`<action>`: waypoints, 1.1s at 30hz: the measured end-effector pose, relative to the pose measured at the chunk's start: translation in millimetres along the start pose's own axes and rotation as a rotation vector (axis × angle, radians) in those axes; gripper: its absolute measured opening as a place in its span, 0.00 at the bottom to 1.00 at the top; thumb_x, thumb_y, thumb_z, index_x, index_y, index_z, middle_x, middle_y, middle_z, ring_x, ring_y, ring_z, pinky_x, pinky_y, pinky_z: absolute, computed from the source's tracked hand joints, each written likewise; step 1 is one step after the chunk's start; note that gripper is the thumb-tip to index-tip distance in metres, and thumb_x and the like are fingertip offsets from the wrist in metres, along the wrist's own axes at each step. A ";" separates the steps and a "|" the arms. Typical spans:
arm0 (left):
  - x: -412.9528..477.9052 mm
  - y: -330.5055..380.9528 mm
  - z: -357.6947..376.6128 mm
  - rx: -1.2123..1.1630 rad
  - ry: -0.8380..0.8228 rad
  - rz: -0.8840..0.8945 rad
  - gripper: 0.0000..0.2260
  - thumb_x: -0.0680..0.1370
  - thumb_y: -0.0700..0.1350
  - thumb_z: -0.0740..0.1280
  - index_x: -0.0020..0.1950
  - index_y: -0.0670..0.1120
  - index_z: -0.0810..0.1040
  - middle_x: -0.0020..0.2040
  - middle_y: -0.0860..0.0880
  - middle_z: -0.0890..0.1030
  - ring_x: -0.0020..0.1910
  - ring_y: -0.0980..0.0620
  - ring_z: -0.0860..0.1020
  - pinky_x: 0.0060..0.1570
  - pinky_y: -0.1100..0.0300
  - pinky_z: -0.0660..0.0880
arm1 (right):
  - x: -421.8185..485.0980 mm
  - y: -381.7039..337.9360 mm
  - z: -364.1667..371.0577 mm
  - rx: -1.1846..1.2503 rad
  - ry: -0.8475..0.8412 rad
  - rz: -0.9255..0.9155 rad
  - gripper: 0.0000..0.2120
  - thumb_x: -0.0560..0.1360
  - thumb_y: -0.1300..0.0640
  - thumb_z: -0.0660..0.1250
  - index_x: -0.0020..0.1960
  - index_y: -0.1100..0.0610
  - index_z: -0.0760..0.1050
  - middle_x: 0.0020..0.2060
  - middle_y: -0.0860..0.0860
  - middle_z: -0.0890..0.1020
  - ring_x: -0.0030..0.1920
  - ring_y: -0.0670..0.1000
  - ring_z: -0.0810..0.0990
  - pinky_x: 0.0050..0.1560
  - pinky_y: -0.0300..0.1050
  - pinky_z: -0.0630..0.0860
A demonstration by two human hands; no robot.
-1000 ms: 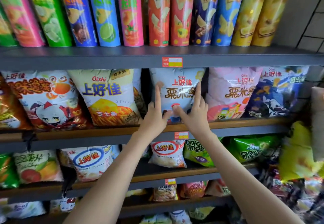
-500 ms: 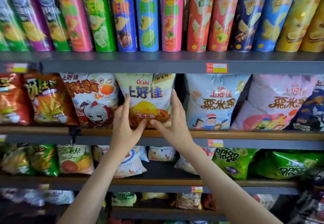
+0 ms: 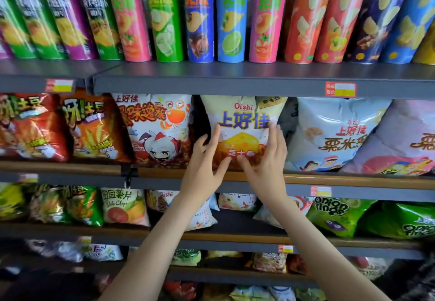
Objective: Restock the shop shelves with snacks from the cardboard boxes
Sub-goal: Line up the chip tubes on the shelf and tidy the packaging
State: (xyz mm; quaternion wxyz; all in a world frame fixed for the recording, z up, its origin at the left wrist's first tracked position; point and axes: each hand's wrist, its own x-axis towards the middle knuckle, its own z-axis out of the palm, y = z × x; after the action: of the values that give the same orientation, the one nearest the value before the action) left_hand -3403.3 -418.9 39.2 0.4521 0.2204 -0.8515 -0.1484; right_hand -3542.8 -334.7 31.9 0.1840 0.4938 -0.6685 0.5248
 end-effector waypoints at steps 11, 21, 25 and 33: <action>-15.5 -115.3 -110.6 0.137 0.141 -0.146 0.36 0.75 0.54 0.67 0.78 0.58 0.52 0.66 0.41 0.65 0.66 0.43 0.67 0.64 0.52 0.68 | -8.3 -98.1 100.4 0.249 -0.224 -0.018 0.41 0.74 0.43 0.65 0.78 0.44 0.44 0.77 0.55 0.55 0.77 0.50 0.52 0.74 0.42 0.51; 8.9 -137.5 -119.9 0.033 -0.086 -0.037 0.41 0.77 0.53 0.68 0.76 0.63 0.40 0.67 0.44 0.74 0.60 0.45 0.77 0.51 0.59 0.74 | 7.6 -107.1 132.9 0.202 -0.213 0.143 0.47 0.74 0.56 0.73 0.77 0.47 0.39 0.70 0.39 0.57 0.70 0.29 0.54 0.67 0.23 0.53; 8.4 -140.2 -117.7 -0.027 -0.132 -0.013 0.41 0.77 0.53 0.67 0.74 0.67 0.37 0.64 0.45 0.75 0.60 0.47 0.77 0.52 0.56 0.76 | 5.5 -104.4 130.3 0.149 -0.209 0.145 0.47 0.74 0.59 0.72 0.77 0.52 0.39 0.70 0.37 0.56 0.67 0.25 0.52 0.66 0.22 0.53; -19.7 -156.0 -153.4 0.009 0.029 -0.062 0.33 0.79 0.55 0.61 0.76 0.64 0.43 0.76 0.44 0.62 0.72 0.49 0.64 0.62 0.59 0.69 | -11.7 -128.6 146.3 -0.018 0.017 0.044 0.41 0.74 0.49 0.68 0.78 0.56 0.47 0.76 0.56 0.57 0.76 0.53 0.54 0.75 0.48 0.52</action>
State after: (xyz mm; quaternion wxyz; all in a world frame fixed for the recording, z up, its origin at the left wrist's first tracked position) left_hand -3227.8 -551.0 38.7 0.4588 0.2506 -0.8382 -0.1553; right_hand -3388.0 -453.5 34.0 0.1825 0.4729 -0.6823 0.5268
